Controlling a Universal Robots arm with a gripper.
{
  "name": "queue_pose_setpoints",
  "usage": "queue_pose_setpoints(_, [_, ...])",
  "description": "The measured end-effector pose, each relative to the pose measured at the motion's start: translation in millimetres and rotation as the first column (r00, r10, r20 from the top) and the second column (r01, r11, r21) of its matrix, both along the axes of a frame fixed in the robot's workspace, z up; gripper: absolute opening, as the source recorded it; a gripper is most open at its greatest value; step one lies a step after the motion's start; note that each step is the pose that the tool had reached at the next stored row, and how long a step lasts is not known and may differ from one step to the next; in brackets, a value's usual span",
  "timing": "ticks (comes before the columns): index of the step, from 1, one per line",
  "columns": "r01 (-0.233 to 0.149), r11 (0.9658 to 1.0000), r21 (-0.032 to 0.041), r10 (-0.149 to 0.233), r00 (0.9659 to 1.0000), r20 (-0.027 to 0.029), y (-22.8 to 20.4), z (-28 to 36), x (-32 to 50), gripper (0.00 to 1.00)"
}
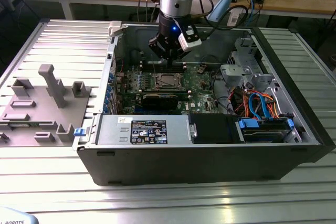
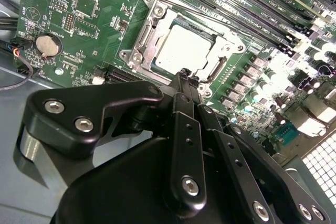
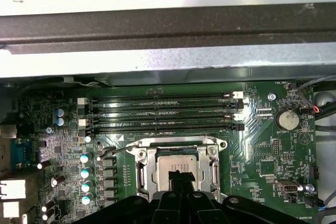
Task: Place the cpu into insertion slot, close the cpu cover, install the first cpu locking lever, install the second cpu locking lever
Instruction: 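Install the first cpu locking lever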
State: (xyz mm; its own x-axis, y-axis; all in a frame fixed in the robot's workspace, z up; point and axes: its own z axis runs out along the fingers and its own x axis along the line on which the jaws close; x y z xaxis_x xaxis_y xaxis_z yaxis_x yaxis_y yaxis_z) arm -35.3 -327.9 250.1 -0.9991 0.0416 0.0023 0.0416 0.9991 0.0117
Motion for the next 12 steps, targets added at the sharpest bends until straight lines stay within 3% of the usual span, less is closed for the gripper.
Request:
queue_pose_setpoints(10, [0.0,1.0,0.0002,0.0,1.0,0.0003,0.2,2.7,-1.1,0.11])
queue_pose_setpoints(12, [0.0,1.0,0.0004,0.0,1.0,0.0032,1.3,2.8,-13.9,0.11])
